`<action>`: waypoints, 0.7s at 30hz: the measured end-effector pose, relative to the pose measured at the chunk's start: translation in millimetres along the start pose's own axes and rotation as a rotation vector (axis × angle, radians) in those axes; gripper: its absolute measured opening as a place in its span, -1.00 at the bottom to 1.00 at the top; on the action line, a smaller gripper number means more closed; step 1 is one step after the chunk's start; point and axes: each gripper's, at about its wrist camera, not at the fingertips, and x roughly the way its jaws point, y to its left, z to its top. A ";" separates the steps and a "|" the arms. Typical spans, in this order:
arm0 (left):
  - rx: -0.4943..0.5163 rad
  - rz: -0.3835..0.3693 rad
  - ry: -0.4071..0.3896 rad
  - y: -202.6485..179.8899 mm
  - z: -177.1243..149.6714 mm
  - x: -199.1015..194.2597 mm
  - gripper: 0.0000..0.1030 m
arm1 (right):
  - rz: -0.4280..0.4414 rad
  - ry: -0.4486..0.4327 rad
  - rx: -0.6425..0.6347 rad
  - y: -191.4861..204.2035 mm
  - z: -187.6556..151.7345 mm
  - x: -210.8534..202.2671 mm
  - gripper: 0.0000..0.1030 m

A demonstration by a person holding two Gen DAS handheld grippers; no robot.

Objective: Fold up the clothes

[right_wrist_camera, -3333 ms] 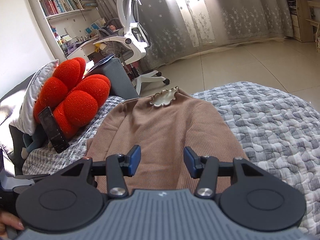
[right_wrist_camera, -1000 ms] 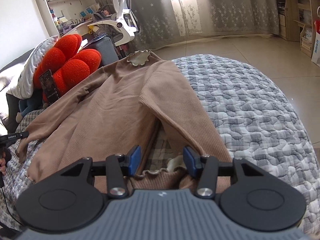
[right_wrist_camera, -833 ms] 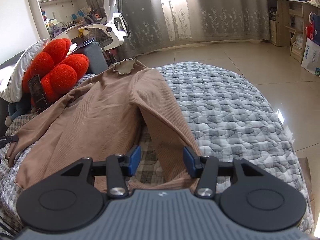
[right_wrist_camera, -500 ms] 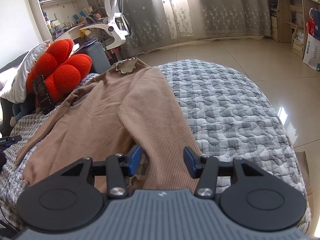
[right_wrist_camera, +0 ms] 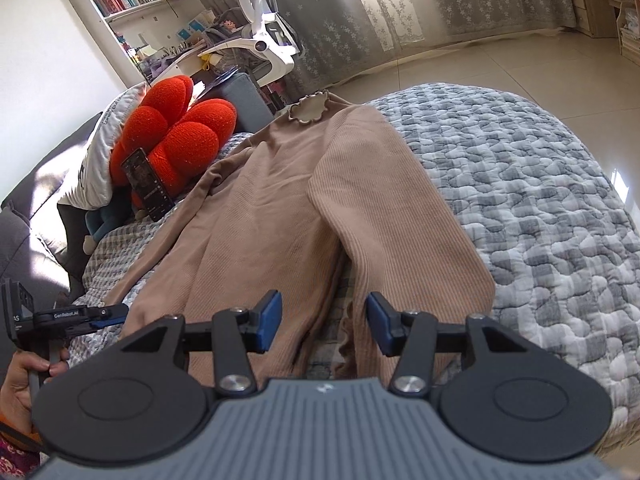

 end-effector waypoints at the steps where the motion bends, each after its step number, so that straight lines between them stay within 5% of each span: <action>1: -0.003 -0.005 0.001 -0.8 -0.7 1.7 -0.23 | 0.014 0.006 0.012 0.0 -1.6 -0.7 0.00; 15: 0.076 -0.018 -0.047 -26.0 4.3 29.7 -0.23 | 0.114 0.131 0.057 2.8 -27.6 4.4 0.00; 21: 0.047 -0.118 -0.063 -33.1 4.9 40.5 -0.26 | 0.167 0.142 0.088 -0.5 -38.8 17.3 0.02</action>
